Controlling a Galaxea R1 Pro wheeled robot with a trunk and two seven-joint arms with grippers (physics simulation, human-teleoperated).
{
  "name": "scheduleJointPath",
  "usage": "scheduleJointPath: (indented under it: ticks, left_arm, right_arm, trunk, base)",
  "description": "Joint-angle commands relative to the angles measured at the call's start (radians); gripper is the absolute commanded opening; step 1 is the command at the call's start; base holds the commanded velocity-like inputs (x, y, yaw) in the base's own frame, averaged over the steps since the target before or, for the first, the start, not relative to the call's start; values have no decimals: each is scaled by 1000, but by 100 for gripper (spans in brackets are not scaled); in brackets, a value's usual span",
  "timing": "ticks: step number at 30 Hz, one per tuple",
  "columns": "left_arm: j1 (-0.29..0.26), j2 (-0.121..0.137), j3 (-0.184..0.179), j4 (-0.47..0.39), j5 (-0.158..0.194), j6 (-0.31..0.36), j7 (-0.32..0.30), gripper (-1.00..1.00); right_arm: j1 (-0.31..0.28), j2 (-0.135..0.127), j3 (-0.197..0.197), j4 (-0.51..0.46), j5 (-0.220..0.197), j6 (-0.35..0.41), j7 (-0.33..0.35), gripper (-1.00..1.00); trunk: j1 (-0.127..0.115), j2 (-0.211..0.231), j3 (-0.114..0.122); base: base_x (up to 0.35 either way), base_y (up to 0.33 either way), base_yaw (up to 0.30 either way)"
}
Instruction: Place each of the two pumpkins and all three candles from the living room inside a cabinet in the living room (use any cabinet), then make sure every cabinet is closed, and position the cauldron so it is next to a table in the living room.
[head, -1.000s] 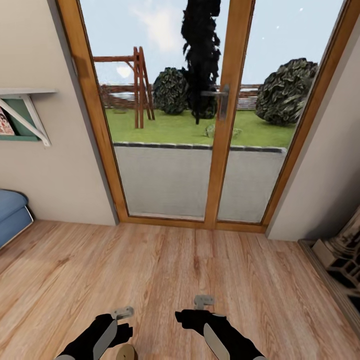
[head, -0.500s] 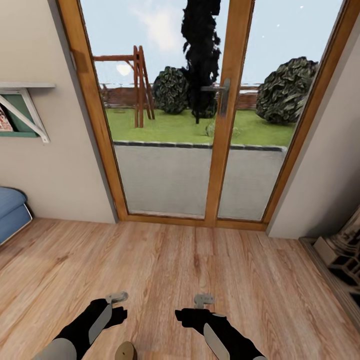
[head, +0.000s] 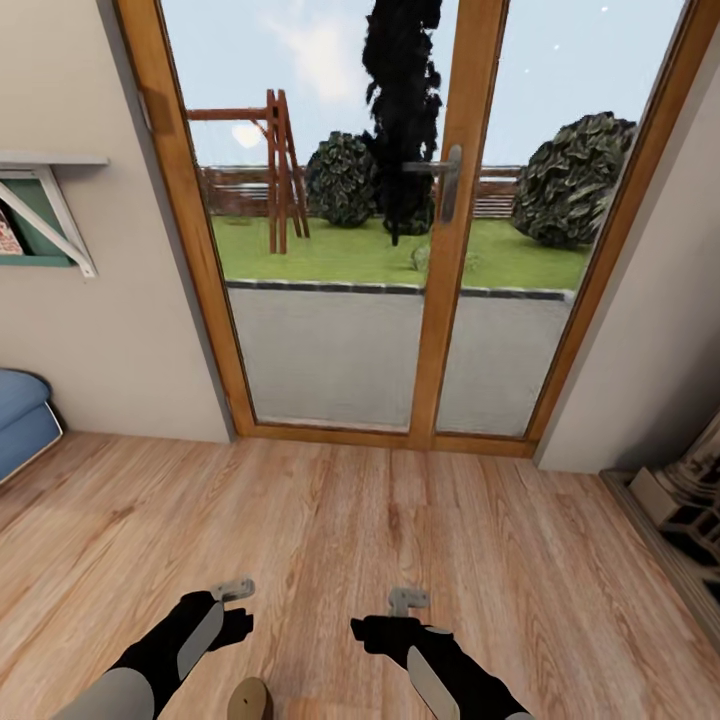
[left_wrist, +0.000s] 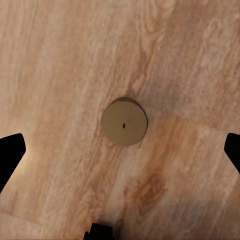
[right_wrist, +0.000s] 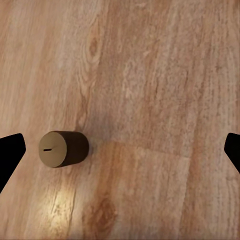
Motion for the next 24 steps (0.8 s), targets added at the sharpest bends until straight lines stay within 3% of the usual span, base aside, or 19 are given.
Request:
scheduleJointPath:
  ticks: [1, 11, 24]
  left_arm:
    - [0, 1, -8, 0, 11, 3, 8, 100]
    - [-2, 1, -8, -10, 7, 13, 5, 100]
    - [-2, 1, -8, -10, 6, 43, 9, 100]
  right_arm:
    - [-1, 0, 4, -1, -6, 3, -5, 100]
    - [0, 1, 4, -1, -5, -3, -9, 100]
    - [-1, 1, 6, -1, -5, -3, -9, 100]
  trunk:
    - [4, -8, -4]
    - [42, -78, -35]
    - [92, -169, -76]
  base:
    - [0, 0, 4]
    - [0, 0, 160]
    - [0, 0, 20]
